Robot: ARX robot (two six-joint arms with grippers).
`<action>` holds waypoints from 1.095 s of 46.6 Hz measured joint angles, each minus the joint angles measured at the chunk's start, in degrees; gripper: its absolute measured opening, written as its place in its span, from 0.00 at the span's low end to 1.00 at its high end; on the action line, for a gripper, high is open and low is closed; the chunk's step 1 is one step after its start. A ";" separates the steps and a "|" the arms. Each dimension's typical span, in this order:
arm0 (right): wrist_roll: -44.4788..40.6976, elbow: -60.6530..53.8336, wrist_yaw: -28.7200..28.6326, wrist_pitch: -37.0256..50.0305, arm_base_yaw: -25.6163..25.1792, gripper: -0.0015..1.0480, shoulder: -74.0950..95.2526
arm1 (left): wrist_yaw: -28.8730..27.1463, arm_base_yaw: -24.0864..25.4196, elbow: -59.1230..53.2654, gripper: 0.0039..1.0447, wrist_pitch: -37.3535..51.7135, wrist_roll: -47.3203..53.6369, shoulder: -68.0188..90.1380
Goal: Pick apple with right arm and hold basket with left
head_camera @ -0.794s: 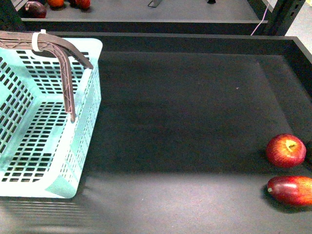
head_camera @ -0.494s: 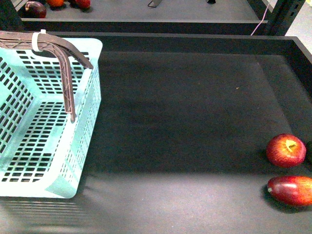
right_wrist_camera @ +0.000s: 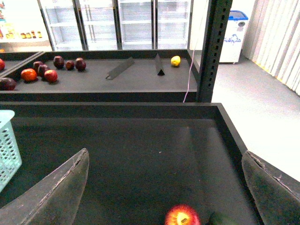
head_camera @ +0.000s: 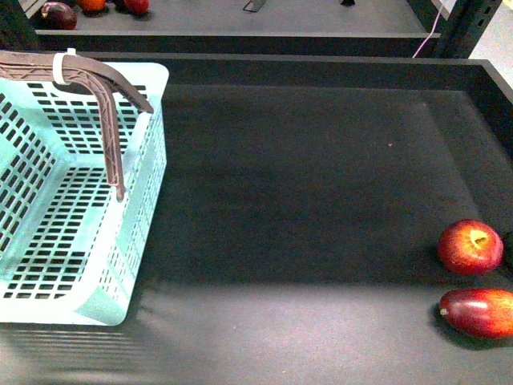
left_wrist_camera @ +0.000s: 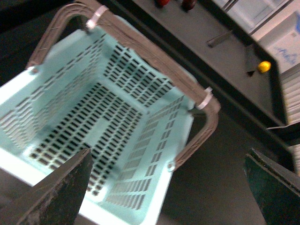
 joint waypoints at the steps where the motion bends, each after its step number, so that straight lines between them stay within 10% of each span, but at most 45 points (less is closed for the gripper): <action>1: 0.00 0.02 0.02 0.00 0.00 0.92 0.00 | 1.22 0.31 0.79 0.94 1.62 -1.42 2.03; 10: 0.00 0.00 0.02 0.00 0.00 0.92 0.00 | 11.52 3.37 10.03 0.94 16.70 -18.23 26.88; 51: 0.00 0.00 0.02 0.00 0.00 0.92 0.00 | 6.97 7.10 34.51 0.94 13.79 -32.02 67.84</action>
